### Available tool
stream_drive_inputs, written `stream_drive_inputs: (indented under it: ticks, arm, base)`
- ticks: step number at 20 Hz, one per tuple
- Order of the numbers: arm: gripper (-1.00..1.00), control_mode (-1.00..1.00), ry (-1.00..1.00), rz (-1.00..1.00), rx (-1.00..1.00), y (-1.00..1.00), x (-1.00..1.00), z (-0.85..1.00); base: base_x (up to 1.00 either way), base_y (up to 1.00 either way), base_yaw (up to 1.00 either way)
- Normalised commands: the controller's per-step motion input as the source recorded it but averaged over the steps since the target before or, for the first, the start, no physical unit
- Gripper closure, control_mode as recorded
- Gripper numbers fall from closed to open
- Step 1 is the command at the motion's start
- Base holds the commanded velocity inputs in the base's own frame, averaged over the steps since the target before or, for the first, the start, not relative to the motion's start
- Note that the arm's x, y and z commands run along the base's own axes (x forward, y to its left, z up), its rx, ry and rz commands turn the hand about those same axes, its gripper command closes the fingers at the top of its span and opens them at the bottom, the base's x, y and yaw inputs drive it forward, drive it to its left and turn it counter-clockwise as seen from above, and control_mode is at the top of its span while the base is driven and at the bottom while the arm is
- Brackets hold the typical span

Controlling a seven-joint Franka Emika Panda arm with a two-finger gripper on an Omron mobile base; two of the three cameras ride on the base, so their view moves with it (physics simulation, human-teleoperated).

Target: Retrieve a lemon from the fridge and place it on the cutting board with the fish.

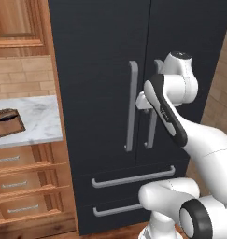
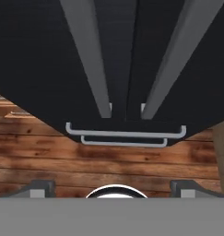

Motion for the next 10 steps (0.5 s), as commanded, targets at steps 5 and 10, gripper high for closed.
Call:
stream_drive_inputs:
  ticks: [5, 10]
  arm:
    - [-1.00, 1.00, 0.00, 0.00, 0.00, 0.00, 0.00, 0.00]
    - [-1.00, 1.00, 0.00, 0.00, 0.00, 0.00, 0.00, 0.00]
  base:
    - [-0.13, 0.06, -0.10]
    - [-0.04, -0.33, -0.05]
